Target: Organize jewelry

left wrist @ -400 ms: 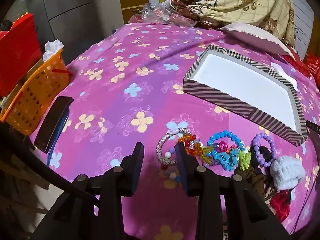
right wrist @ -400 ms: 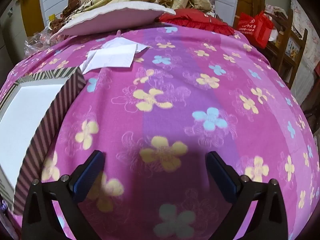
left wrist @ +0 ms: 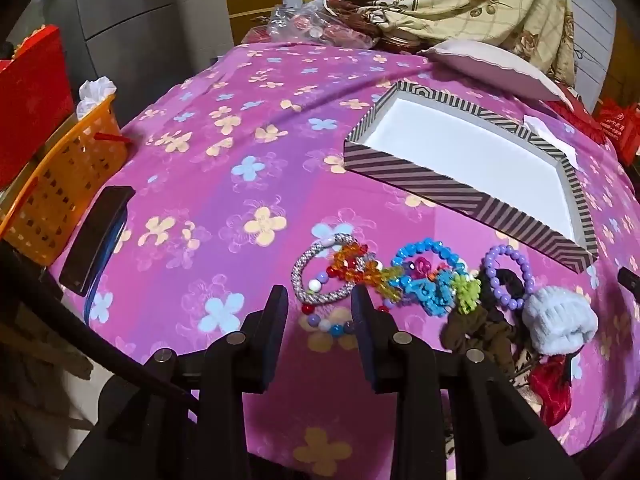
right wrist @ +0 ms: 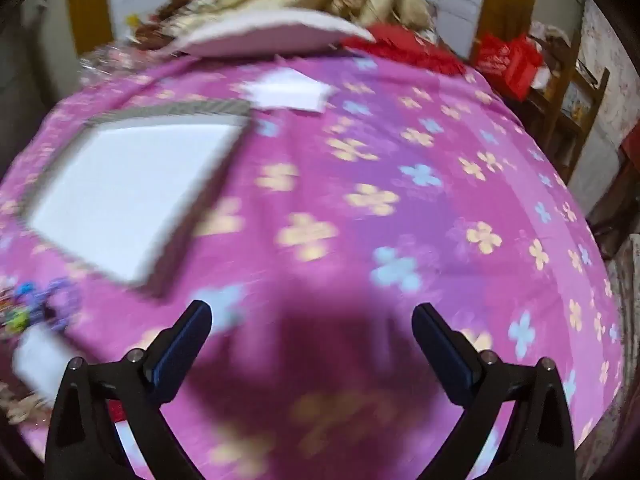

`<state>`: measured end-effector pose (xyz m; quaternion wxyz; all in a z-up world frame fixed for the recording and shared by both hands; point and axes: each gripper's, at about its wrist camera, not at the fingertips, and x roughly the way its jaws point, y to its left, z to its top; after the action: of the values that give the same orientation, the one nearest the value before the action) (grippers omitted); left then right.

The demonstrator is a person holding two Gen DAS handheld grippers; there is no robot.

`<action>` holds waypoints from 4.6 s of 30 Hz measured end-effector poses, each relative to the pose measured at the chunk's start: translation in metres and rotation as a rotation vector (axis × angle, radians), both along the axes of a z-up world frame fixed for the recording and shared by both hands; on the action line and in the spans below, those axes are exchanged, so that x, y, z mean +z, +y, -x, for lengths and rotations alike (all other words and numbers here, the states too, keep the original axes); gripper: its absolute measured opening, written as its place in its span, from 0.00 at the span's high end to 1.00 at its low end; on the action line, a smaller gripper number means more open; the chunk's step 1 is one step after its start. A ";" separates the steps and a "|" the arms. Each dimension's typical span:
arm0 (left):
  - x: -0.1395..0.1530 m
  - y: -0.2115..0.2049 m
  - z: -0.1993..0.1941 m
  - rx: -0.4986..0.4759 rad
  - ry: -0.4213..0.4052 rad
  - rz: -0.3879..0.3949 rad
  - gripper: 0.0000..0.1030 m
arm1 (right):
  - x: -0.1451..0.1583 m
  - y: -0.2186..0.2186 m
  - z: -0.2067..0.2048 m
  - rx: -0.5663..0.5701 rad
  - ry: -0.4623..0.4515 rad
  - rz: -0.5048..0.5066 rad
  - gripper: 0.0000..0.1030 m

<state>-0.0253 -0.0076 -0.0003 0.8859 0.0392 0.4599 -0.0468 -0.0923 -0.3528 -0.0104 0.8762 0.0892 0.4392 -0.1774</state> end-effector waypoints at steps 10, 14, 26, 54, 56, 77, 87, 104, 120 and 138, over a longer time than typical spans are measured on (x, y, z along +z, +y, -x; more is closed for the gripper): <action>0.010 0.001 0.012 0.004 -0.027 0.008 0.52 | 0.023 0.119 0.007 0.141 -0.072 -0.049 0.01; 0.011 0.005 0.015 0.017 -0.037 0.008 0.52 | 0.026 0.147 0.001 0.173 -0.056 -0.011 0.01; 0.010 0.003 0.021 0.011 -0.031 0.027 0.52 | 0.027 0.151 0.006 0.181 -0.046 0.018 0.01; 0.011 0.003 0.025 0.013 -0.037 0.021 0.52 | 0.027 0.151 0.008 0.209 -0.064 -0.048 0.01; 0.011 0.003 0.025 0.013 -0.036 0.022 0.52 | 0.027 0.152 0.008 0.213 -0.061 -0.050 0.01; 0.010 0.005 0.026 0.018 -0.036 0.026 0.52 | 0.027 0.155 0.009 0.248 -0.051 -0.065 0.01; 0.010 0.005 0.026 0.018 -0.036 0.025 0.52 | 0.024 0.156 0.009 0.257 -0.034 -0.049 0.01; 0.006 0.005 0.026 0.025 -0.024 0.030 0.52 | 0.022 0.158 0.011 0.290 -0.020 -0.030 0.01; 0.005 0.017 0.020 0.032 0.008 0.066 0.52 | 0.019 0.145 0.017 0.314 -0.001 -0.056 0.01; -0.003 0.071 -0.031 0.042 0.168 0.257 0.52 | -0.004 0.102 -0.010 0.368 0.020 -0.148 0.18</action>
<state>0.0059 0.0638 -0.0033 0.8429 -0.0881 0.5232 -0.0898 -0.0820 -0.2508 -0.0145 0.8805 0.0698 0.4684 0.0177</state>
